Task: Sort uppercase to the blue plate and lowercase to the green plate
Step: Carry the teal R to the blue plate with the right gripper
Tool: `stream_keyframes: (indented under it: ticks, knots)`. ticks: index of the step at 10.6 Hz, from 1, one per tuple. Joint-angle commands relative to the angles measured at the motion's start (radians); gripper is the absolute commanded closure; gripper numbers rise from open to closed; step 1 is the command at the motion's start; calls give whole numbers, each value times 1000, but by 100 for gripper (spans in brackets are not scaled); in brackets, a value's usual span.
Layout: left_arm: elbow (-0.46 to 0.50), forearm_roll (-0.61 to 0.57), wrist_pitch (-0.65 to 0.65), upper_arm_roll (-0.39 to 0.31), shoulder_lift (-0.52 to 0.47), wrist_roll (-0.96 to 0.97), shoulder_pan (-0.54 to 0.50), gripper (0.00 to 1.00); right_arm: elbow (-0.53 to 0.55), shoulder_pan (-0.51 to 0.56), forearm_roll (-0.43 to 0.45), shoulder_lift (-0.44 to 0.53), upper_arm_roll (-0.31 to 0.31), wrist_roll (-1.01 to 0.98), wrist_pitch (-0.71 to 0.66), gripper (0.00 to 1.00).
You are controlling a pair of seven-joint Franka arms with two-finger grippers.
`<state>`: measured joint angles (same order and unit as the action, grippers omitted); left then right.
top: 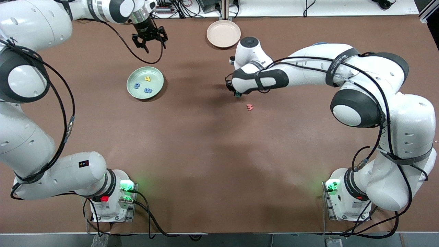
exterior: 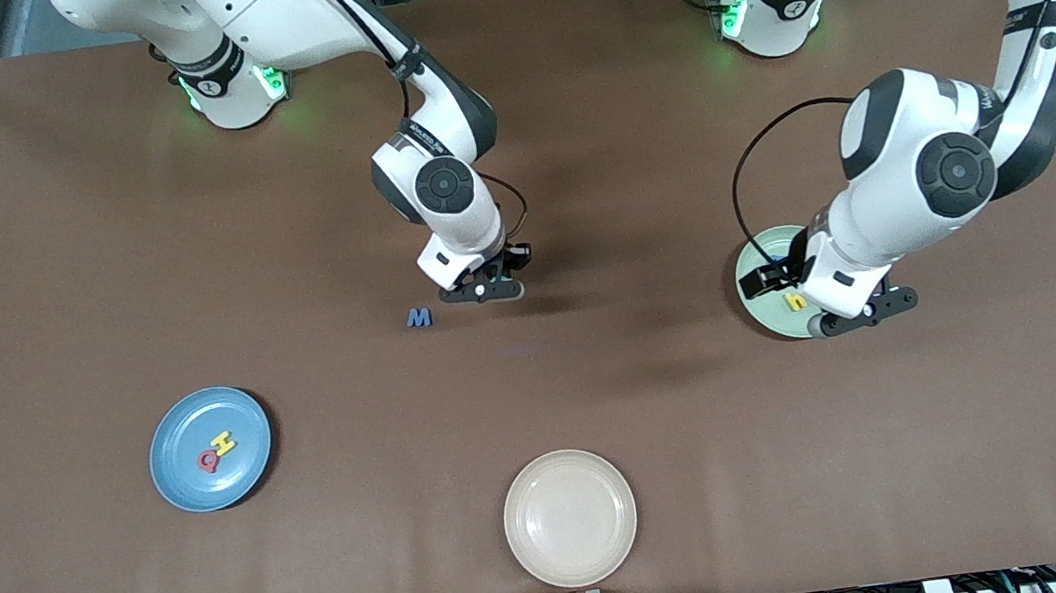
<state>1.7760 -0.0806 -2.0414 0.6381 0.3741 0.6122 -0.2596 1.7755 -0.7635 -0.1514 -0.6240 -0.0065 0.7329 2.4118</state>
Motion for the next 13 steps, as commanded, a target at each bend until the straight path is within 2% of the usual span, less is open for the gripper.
stream_keyframes:
  ticks: [1, 4, 7, 10, 11, 12, 13]
  knots:
    - [-27, 30, 26, 21, -4, 70, 16, 12, -33, 83, -2, -2, 3, -73, -25, 100]
    - [-73, 90, 15, 20, 17, 135, 92, 12, -56, 209, 6, 33, 0, -217, -72, 100]
    - [-76, 81, -29, 15, 54, 205, 215, 13, -164, 358, 117, 37, -1, -366, -264, 100]
    - [-133, 58, -97, -9, 132, 244, 337, 12, -173, 517, 197, 29, 0, -574, -278, 100]
    - [-195, 3, -97, -50, 193, 291, 420, 12, -172, 577, 197, 27, 0, -674, -276, 100]
    - [-269, -110, -97, -128, 266, 399, 541, 12, -172, 625, 197, 23, 0, -758, -272, 100]
    - [-303, -208, -97, -203, 311, 499, 650, 12, -172, 662, 202, 15, 0, -829, -267, 100]
